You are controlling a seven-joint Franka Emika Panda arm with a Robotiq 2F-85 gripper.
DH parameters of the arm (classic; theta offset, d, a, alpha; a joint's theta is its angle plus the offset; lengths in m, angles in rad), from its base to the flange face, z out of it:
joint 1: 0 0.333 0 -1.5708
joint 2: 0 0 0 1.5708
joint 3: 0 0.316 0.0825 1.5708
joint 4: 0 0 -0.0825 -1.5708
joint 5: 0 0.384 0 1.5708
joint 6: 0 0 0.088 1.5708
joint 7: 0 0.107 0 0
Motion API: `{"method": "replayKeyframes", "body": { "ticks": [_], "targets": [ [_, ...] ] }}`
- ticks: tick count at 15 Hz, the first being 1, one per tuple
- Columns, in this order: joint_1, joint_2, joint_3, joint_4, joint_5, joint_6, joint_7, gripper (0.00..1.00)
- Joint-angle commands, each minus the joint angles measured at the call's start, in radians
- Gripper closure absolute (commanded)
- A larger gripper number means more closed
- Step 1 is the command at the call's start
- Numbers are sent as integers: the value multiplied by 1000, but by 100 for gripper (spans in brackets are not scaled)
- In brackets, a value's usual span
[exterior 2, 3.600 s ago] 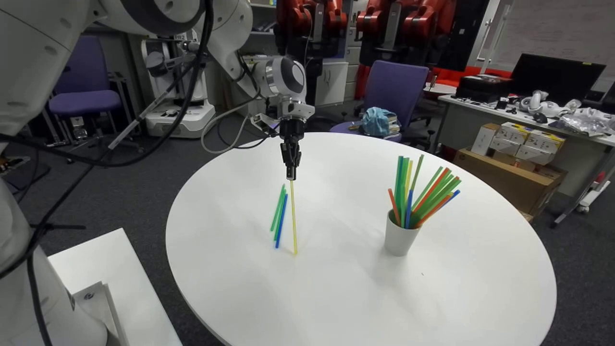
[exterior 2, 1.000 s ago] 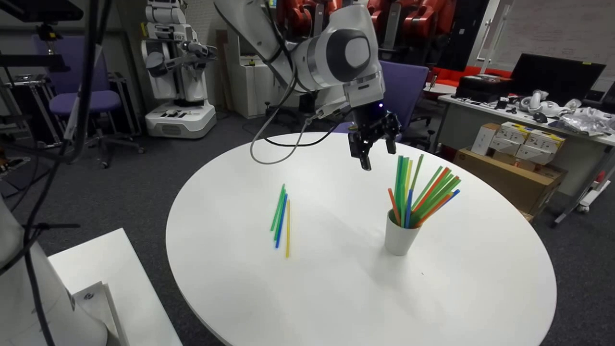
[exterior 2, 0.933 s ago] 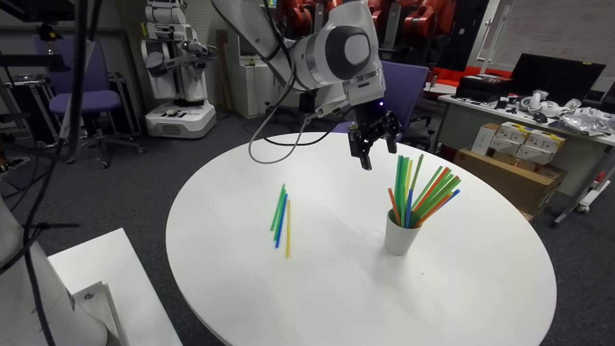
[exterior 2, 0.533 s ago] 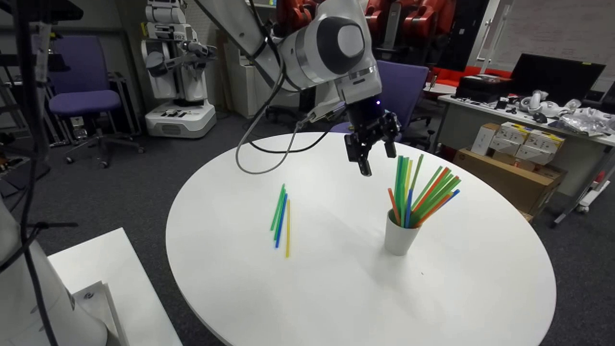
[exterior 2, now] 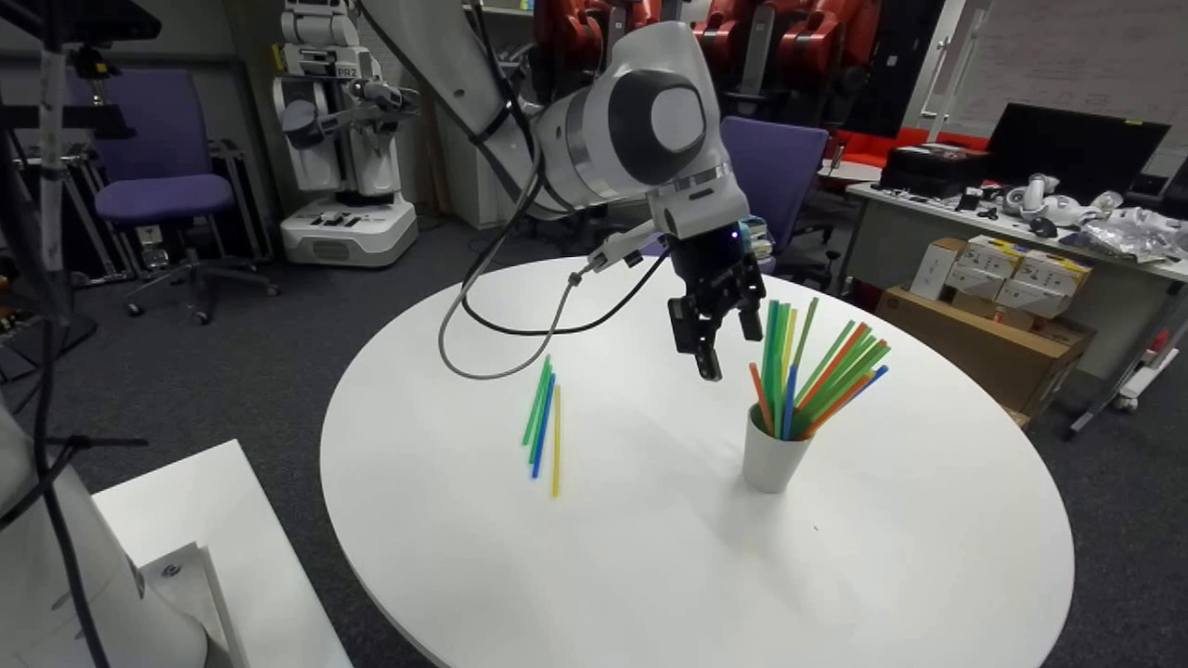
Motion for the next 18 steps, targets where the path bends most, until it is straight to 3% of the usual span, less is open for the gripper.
{"method": "replayKeyframes", "body": {
  "ticks": [1,3,12,14,18],
  "targets": [
    [-46,-26,13,-36,16,44,-77,0],
    [-53,-22,13,-37,16,48,-101,26],
    [-52,-29,8,-42,1,48,-98,94],
    [-42,-54,8,-44,-17,59,-81,100],
    [-33,-116,28,-51,-15,112,-87,100]
  ]
}}
